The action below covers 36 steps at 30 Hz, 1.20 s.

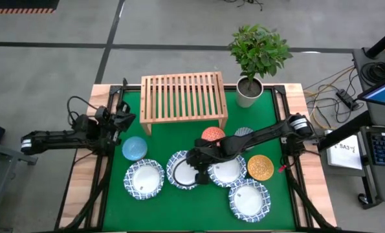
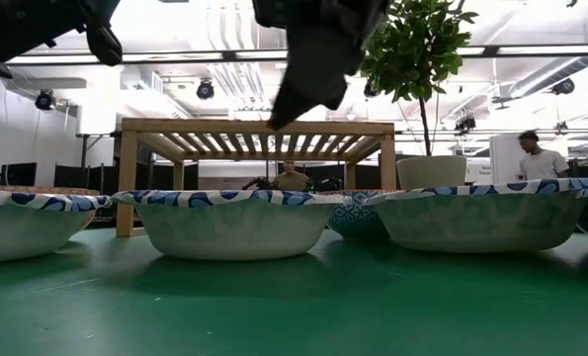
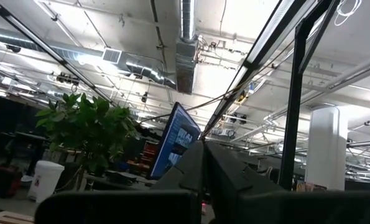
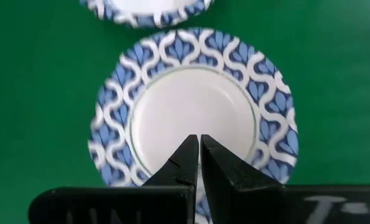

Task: Place and stack bowls onto a shelf
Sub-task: Put the white bowl on the shelf

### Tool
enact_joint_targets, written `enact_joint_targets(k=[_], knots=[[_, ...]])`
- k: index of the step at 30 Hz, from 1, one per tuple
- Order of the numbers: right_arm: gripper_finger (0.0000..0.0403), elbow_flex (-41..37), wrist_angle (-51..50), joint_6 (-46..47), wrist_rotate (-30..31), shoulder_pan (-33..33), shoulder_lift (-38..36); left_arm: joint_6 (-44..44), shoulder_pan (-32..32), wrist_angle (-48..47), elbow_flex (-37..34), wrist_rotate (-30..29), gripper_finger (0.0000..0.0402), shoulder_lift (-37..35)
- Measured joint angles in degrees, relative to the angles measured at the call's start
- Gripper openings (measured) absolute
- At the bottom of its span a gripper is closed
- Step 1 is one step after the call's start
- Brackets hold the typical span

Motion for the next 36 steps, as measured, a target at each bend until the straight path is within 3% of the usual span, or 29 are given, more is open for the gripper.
enact_joint_targets(k=[7, 12, 17, 21, 27, 36], knots=[[0.0025, 0.0, 3.2, 3.8, 0.1, 0.7, 0.6, -0.4, 0.0, -0.2, 0.0, 0.0, 0.0, 0.0], [0.0077, 0.6, 3.2, 1.5, -0.2, 2.8, 0.6, -0.4, 0.0, -0.2, 0.0, 0.0, 0.0, 0.0], [0.0142, 3.9, 1.1, -7.0, -5.9, 5.7, 1.1, -0.4, 0.0, -0.1, 0.0, 0.0, 0.0, 0.0], [0.0173, 5.2, -1.5, -6.8, -6.1, 7.5, 2.5, -1.0, 0.0, -0.1, 0.0, 0.0, 0.0, 0.0], [0.0184, 5.2, -1.5, -7.3, -4.3, 8.1, 5.2, -1.9, 0.0, -0.1, 0.0, 0.0, 0.0, 0.0], [0.0185, 5.2, -0.7, -5.8, -11.8, 6.1, 9.5, -2.0, 0.0, -0.1, 0.0, 0.0, 0.0, 0.0]])
